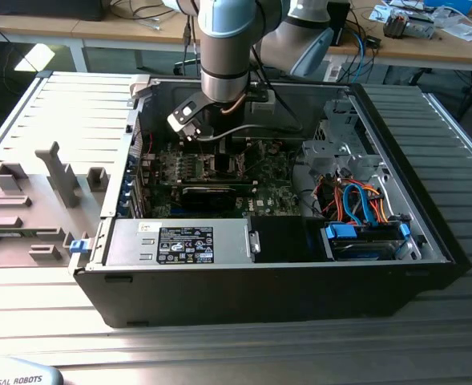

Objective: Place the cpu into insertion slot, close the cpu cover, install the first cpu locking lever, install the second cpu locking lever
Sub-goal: 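Place the cpu into insertion slot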

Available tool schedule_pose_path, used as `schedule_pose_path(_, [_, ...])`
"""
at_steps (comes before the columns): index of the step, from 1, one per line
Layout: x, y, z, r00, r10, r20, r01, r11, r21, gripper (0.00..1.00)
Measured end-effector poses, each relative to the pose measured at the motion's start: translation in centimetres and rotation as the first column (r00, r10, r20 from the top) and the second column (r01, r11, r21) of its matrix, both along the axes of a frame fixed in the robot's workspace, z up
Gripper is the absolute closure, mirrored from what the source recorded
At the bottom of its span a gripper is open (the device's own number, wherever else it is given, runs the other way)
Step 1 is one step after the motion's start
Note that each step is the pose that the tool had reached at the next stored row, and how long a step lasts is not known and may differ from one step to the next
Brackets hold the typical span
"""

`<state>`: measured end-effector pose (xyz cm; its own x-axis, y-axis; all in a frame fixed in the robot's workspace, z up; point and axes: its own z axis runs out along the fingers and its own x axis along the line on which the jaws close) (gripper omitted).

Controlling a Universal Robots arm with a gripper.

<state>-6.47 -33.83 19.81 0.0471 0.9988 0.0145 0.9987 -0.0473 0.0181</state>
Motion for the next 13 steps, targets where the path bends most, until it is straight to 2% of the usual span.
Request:
schedule_pose_path(5, [-0.01,0.00,0.14,1.0000,0.000,-0.0001,0.000,1.0000,-0.0001,0.38])
schedule_pose_path(11, [-0.01,0.00,1.13,1.0000,0.000,-0.0001,0.000,1.0000,0.0013,0.38])
schedule_pose_path(12, [-0.01,0.00,1.40,1.0000,0.000,-0.0001,0.000,1.0000,0.0030,0.38])
schedule_pose_path(13, [0.00,0.00,1.53,1.0000,0.000,0.0000,0.000,1.0000,0.0089,0.38])
